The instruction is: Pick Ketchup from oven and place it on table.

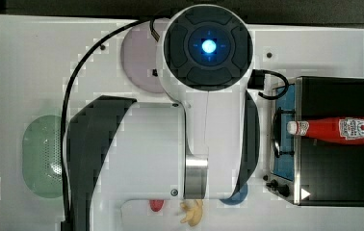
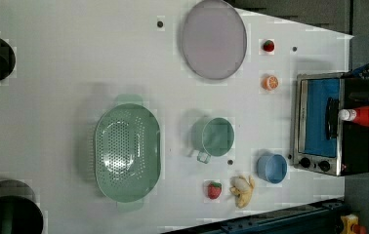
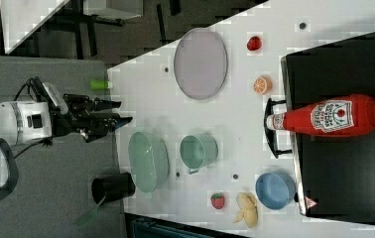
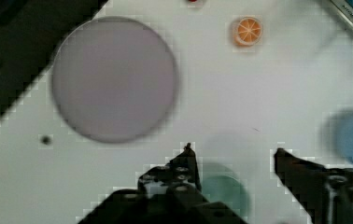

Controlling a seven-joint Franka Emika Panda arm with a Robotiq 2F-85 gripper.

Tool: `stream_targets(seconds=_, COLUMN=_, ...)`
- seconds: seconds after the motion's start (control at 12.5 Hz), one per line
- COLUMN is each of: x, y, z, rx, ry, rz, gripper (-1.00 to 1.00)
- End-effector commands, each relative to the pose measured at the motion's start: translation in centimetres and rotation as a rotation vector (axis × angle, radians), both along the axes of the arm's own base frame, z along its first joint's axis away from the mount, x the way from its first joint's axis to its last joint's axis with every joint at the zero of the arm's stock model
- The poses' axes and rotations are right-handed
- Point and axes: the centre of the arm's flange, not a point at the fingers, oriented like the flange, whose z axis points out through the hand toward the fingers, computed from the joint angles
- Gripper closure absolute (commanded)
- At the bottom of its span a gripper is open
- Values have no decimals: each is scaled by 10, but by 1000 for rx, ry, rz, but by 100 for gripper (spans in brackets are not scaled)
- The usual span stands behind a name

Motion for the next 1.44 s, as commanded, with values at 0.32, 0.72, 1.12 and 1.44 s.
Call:
stream_targets(seconds=0.32, x=-128, y=-35, z=89, rx=-21, ry=-16, rz=-67, gripper=-100)
stream_targets(seconds=0.72, x=-122, y=-99, z=74, rx=14, ry=-12, rz=-188, gripper=-100)
stream_targets(seconds=1.12, x=-103, y=-203, z=26, rx=34, ry=-26, rz=-376, gripper=-100)
stream_targets(seconds=1.44, x=-88, y=-276, z=-15, rx=-7, ry=-73, rz=-506, gripper=-100)
